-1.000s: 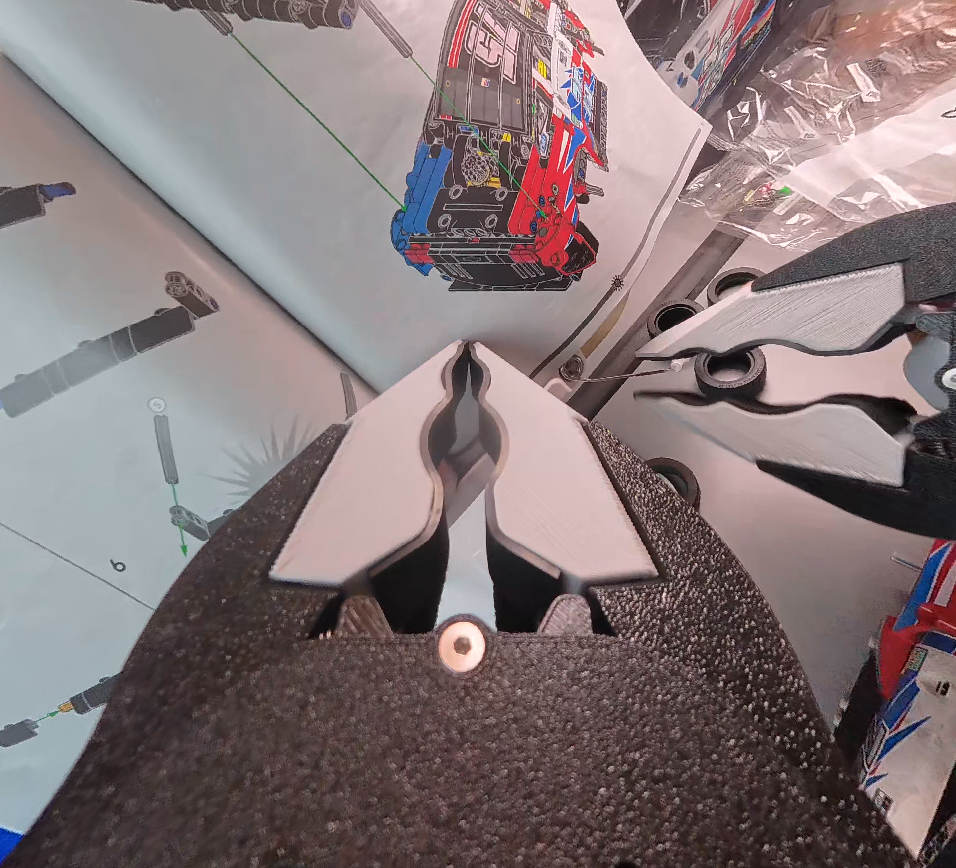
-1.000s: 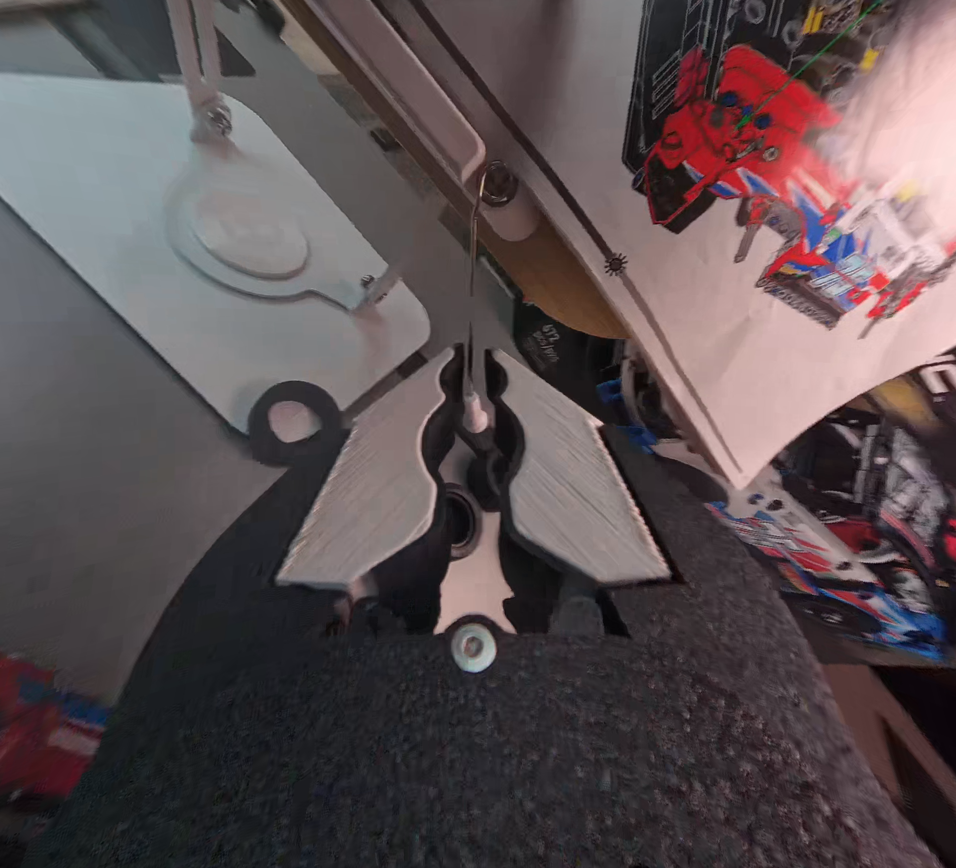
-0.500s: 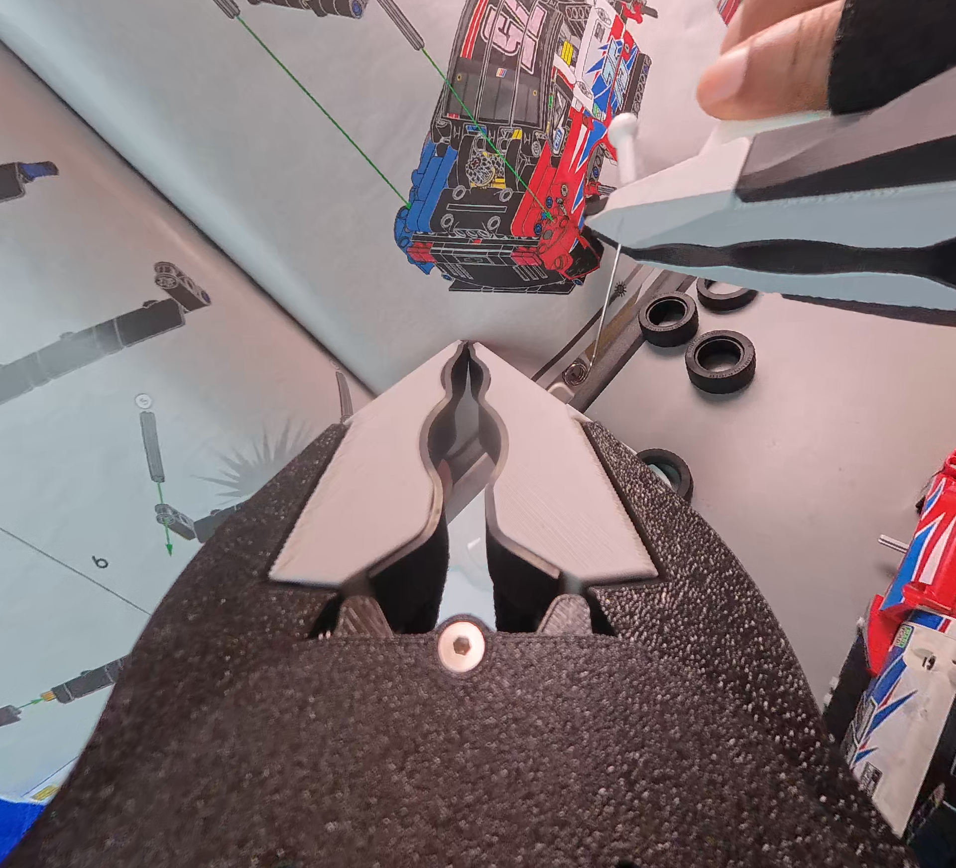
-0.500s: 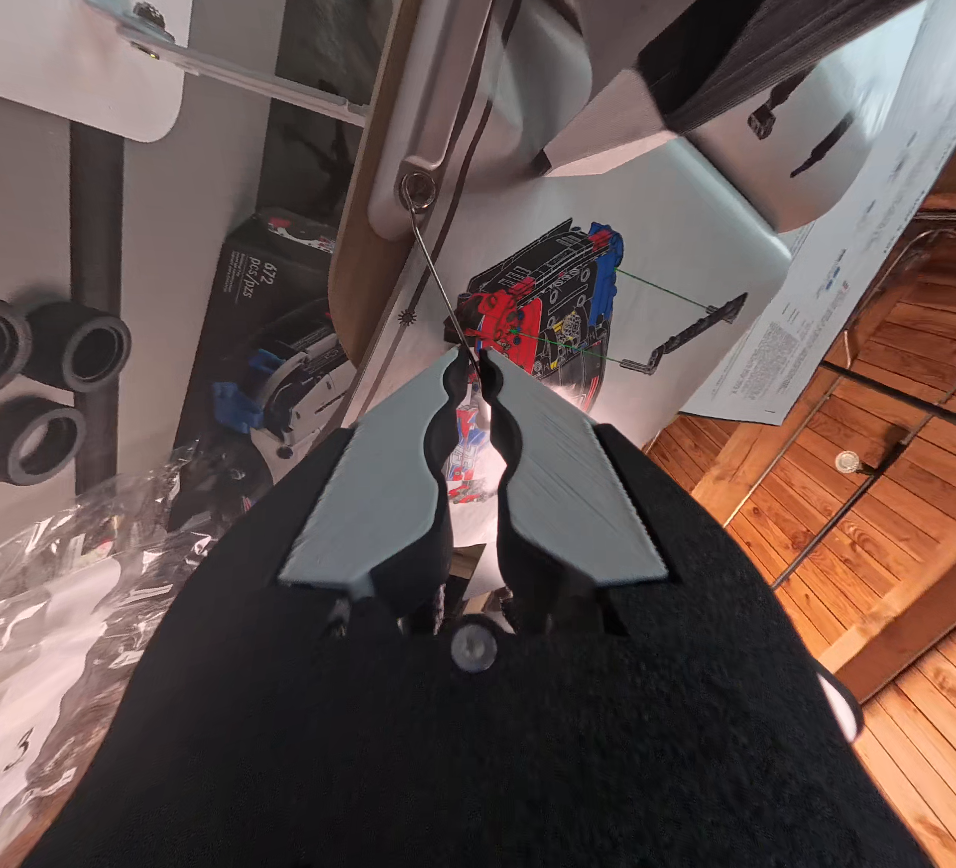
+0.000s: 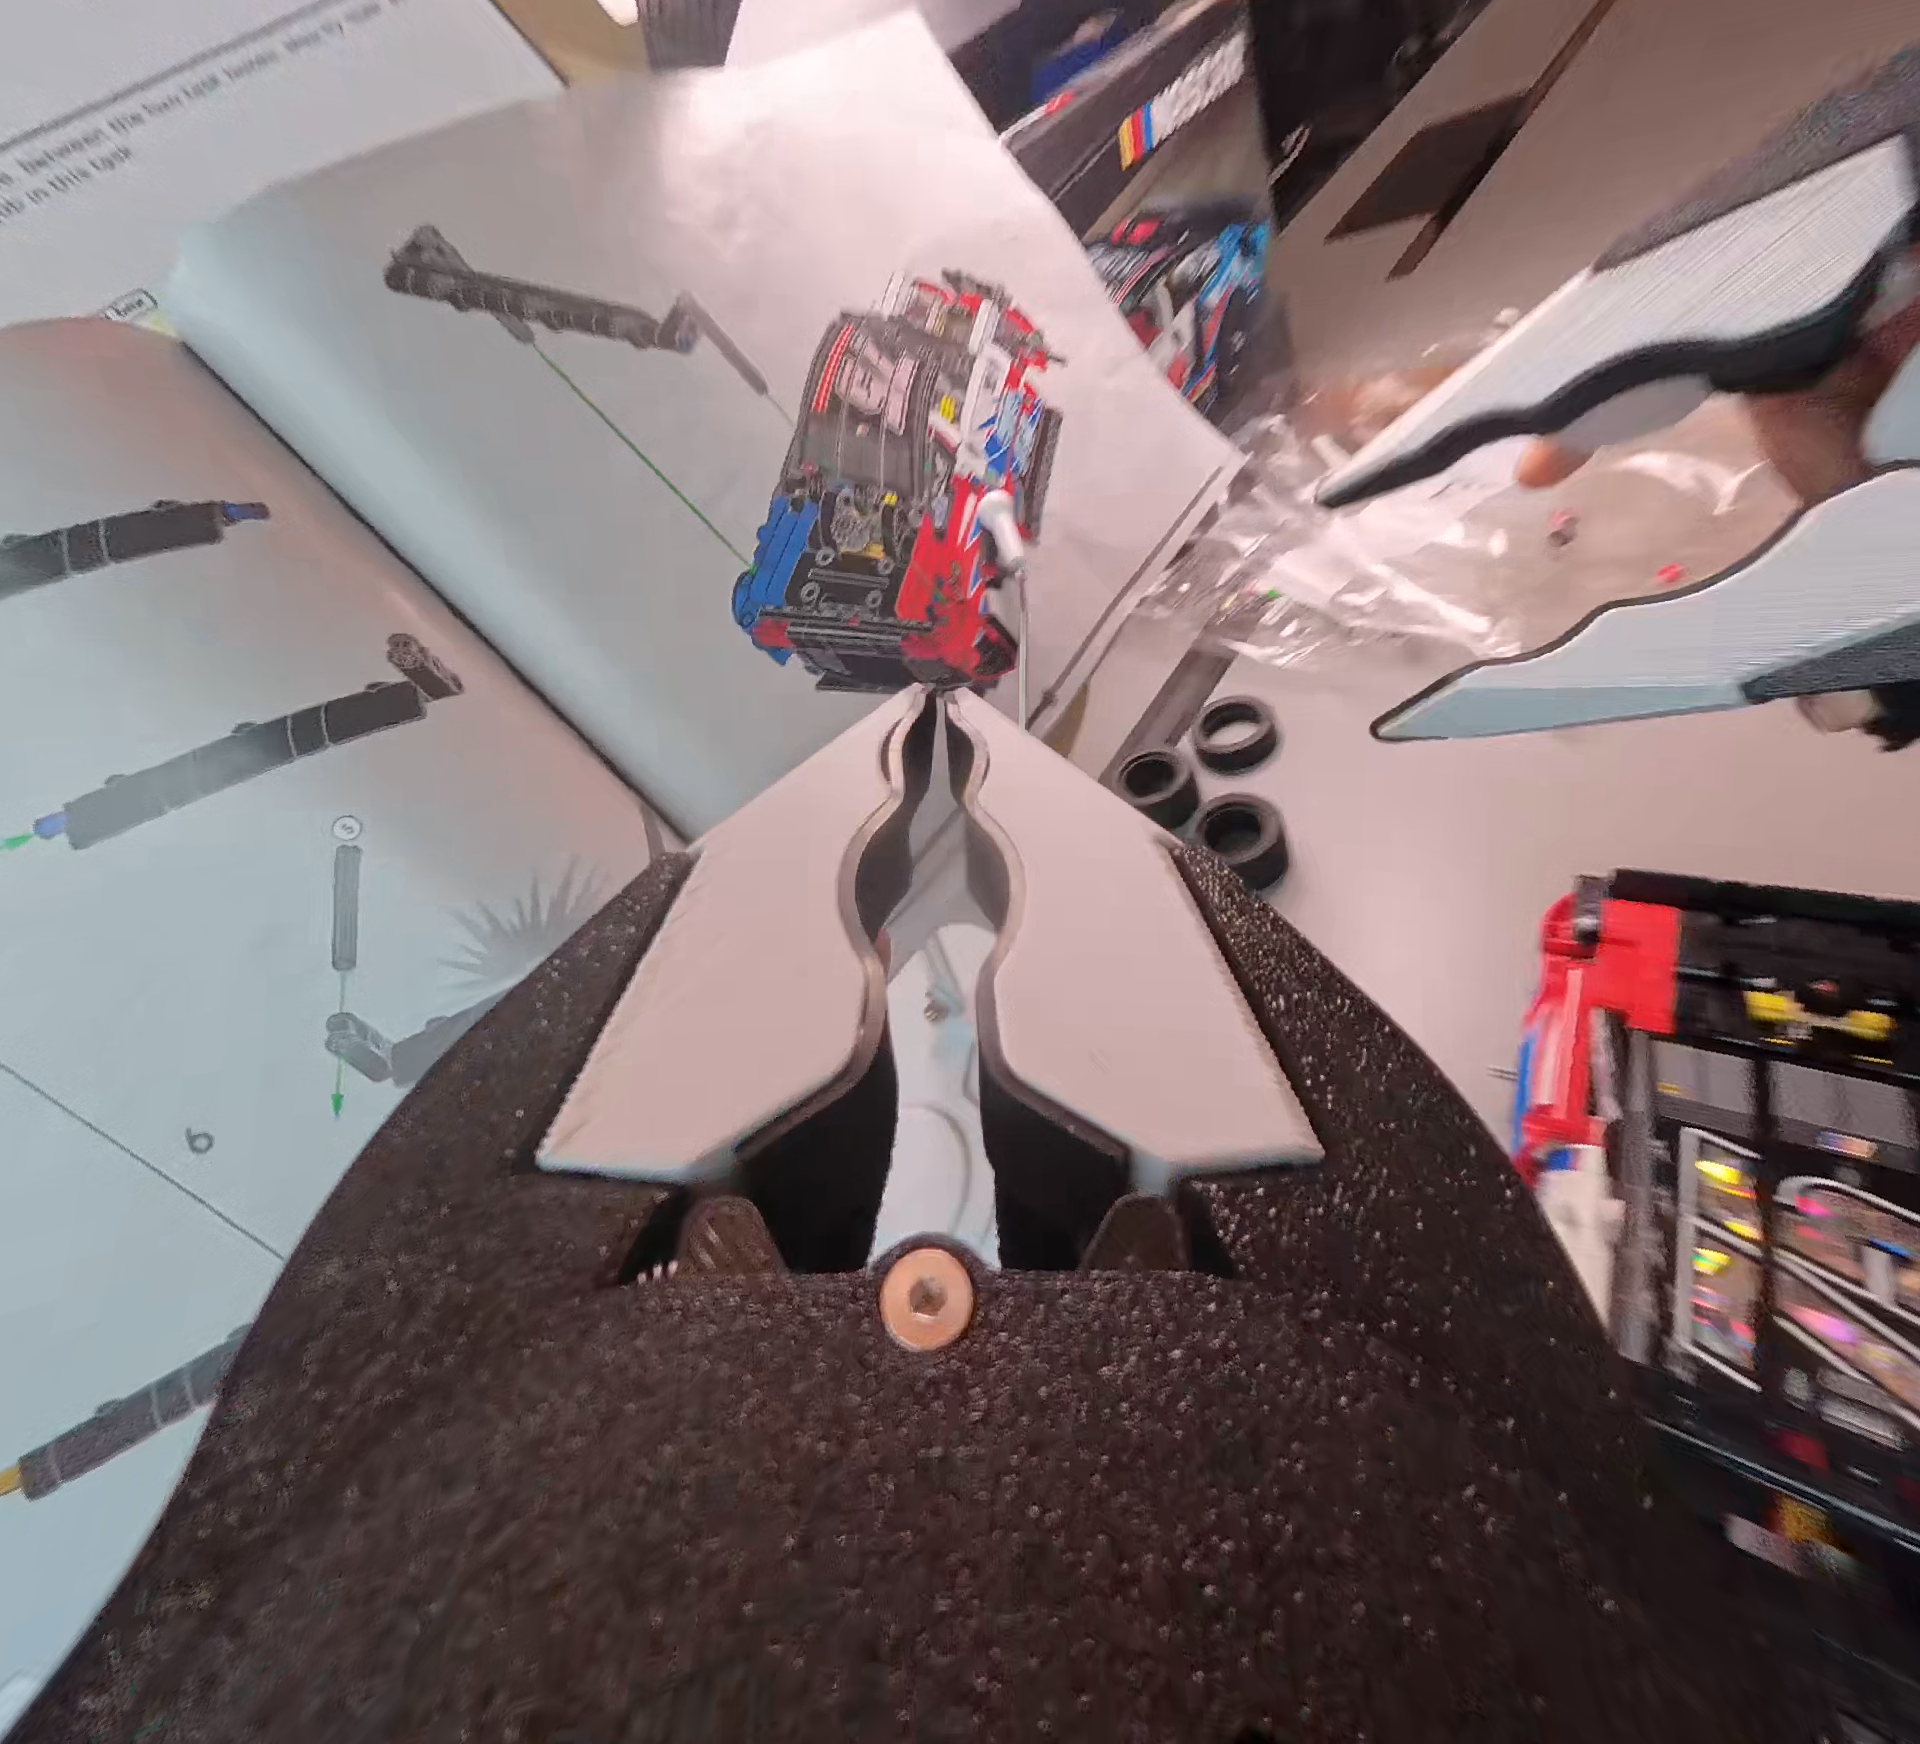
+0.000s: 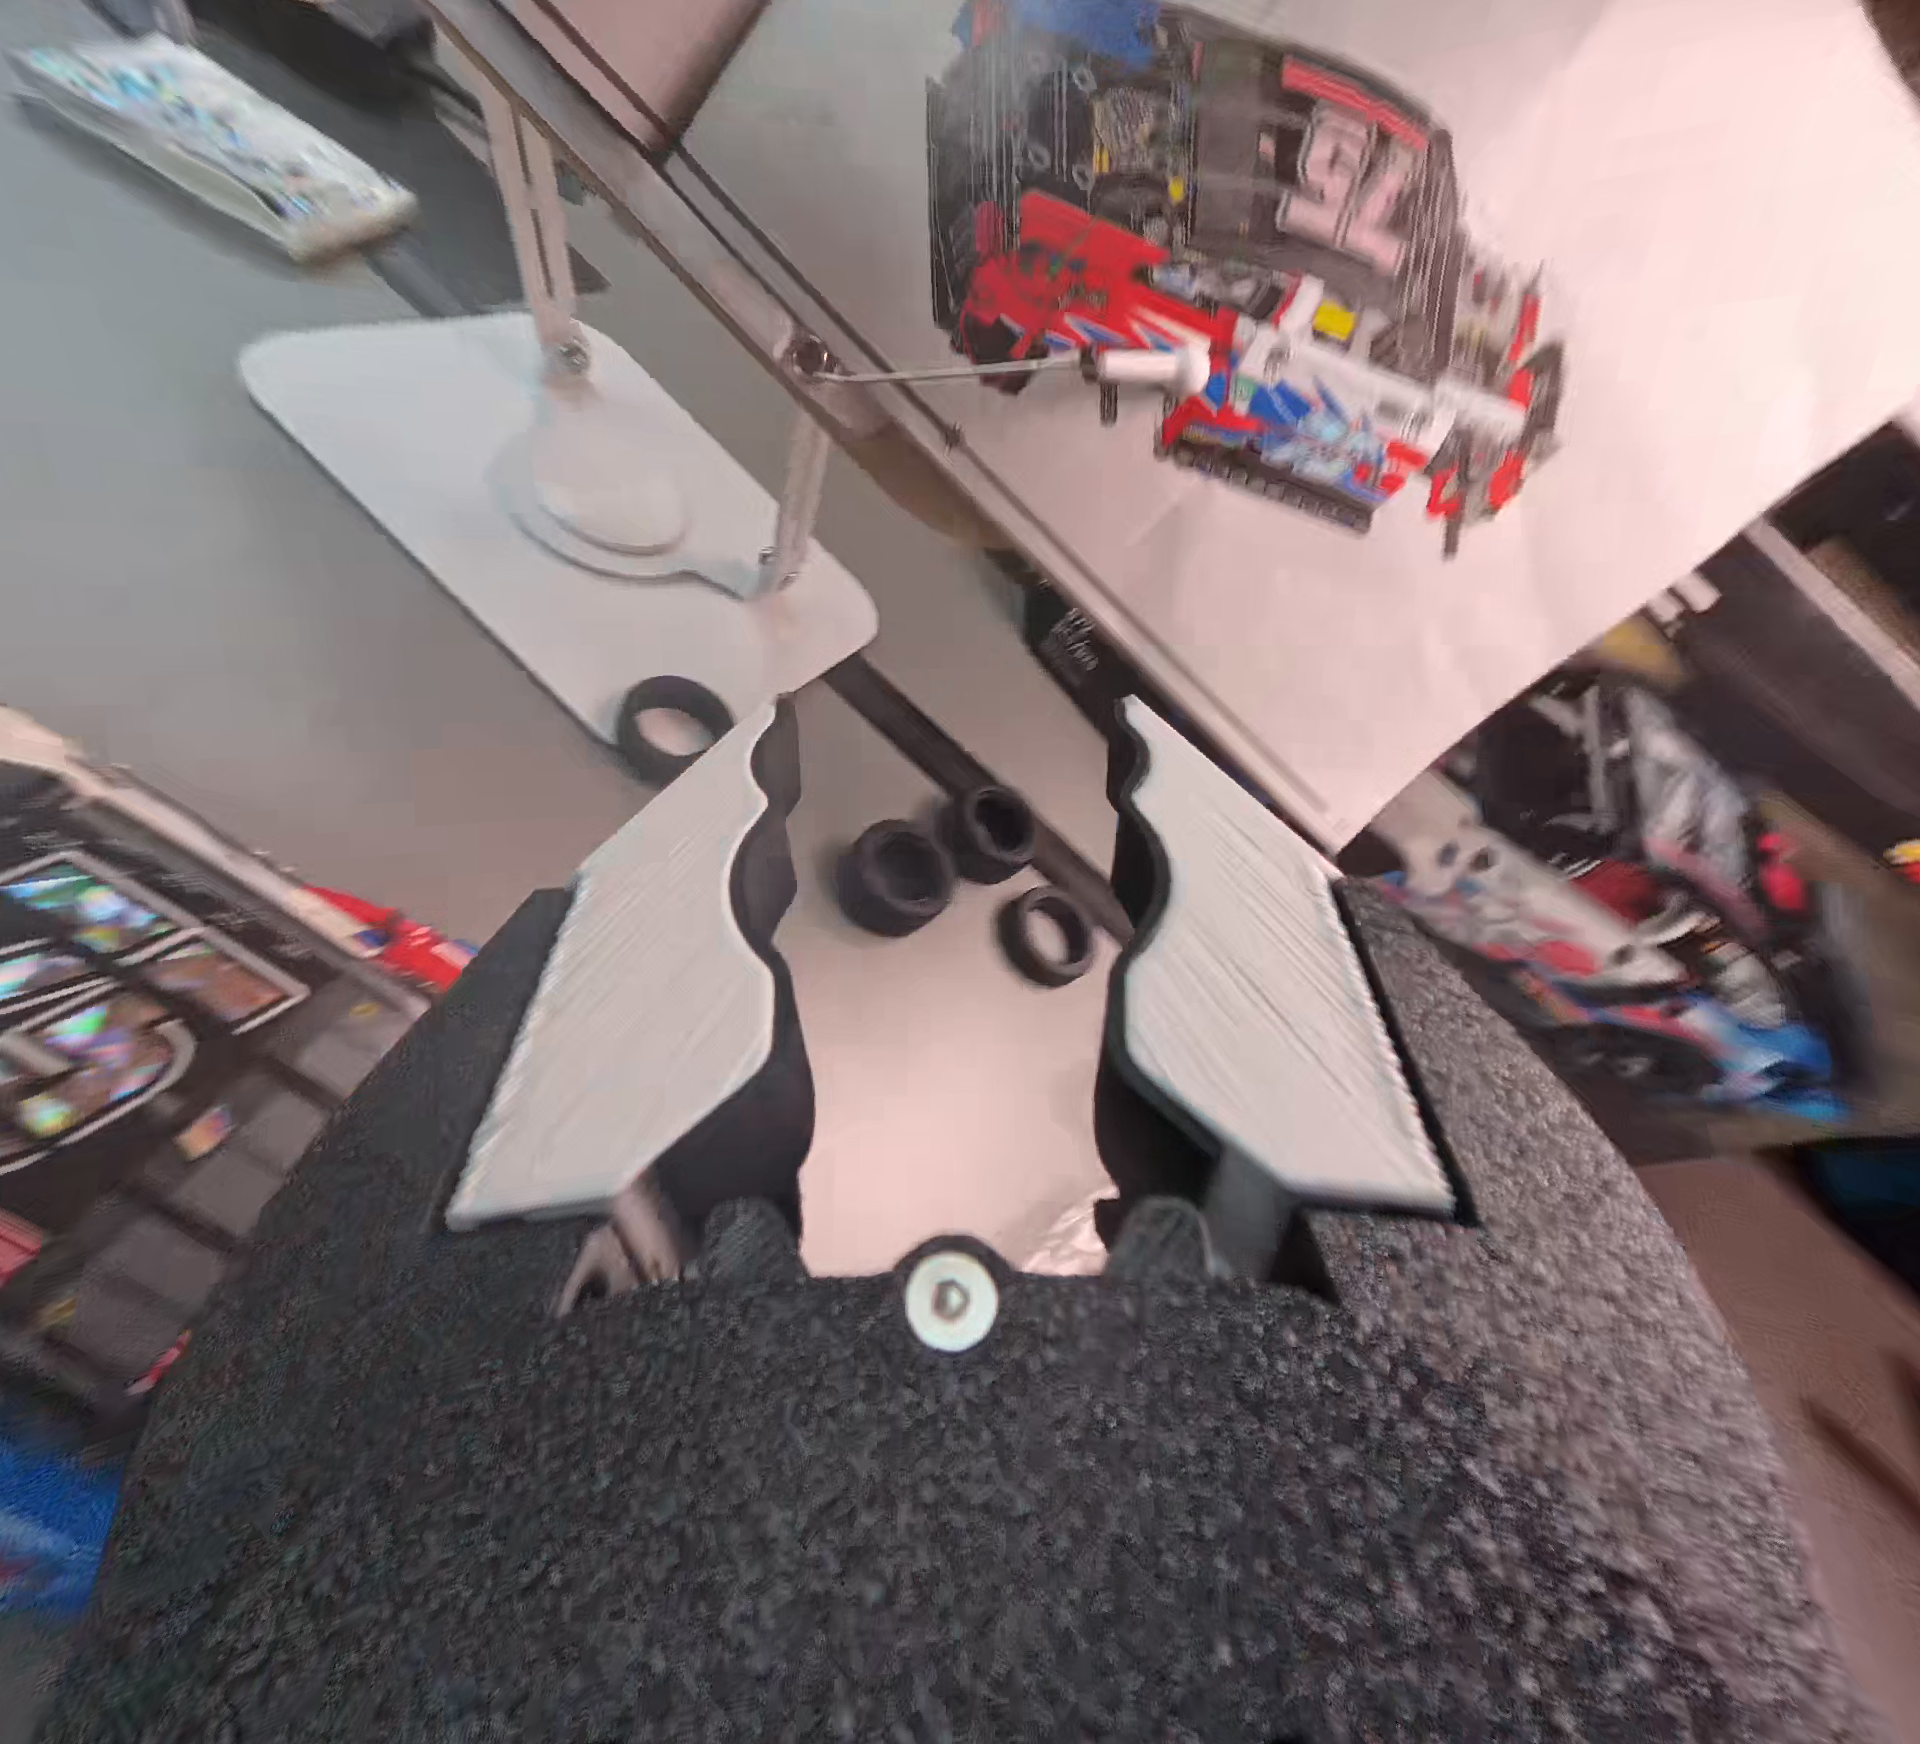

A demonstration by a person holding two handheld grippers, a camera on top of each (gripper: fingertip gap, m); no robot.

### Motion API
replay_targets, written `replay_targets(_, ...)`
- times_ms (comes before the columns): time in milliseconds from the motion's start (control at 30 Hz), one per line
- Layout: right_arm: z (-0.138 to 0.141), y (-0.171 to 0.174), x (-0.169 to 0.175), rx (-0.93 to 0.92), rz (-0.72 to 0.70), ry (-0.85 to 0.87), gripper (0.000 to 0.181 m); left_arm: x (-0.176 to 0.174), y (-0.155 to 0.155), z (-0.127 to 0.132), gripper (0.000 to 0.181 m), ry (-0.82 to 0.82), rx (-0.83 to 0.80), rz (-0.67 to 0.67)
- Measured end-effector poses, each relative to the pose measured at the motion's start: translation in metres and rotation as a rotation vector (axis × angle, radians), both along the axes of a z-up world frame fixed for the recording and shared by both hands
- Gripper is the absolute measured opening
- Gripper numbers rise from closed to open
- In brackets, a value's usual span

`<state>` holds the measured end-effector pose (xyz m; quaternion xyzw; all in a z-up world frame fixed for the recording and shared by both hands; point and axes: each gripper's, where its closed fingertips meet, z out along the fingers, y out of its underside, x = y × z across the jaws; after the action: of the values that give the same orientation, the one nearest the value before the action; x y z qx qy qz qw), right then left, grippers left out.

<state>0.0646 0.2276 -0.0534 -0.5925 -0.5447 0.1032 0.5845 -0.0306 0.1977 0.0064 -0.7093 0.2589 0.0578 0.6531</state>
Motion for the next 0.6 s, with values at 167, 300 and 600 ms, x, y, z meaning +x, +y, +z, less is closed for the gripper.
replay_targets(167,-0.04,-0.034,0.054,-0.367,0.064,0.174,0.061,0.003,-0.075,0.011,0.022,-0.194,0.007,-0.148)
replay_targets(300,-0.071,-0.065,0.088,-0.535,0.136,0.19,0.081,-0.011,-0.135,-0.023,0.039,-0.306,-0.066,-0.186)
replay_targets(600,-0.115,-0.079,0.087,-0.816,0.108,0.21,0.035,-0.021,-0.224,-0.126,0.058,-0.293,-0.239,-0.127)
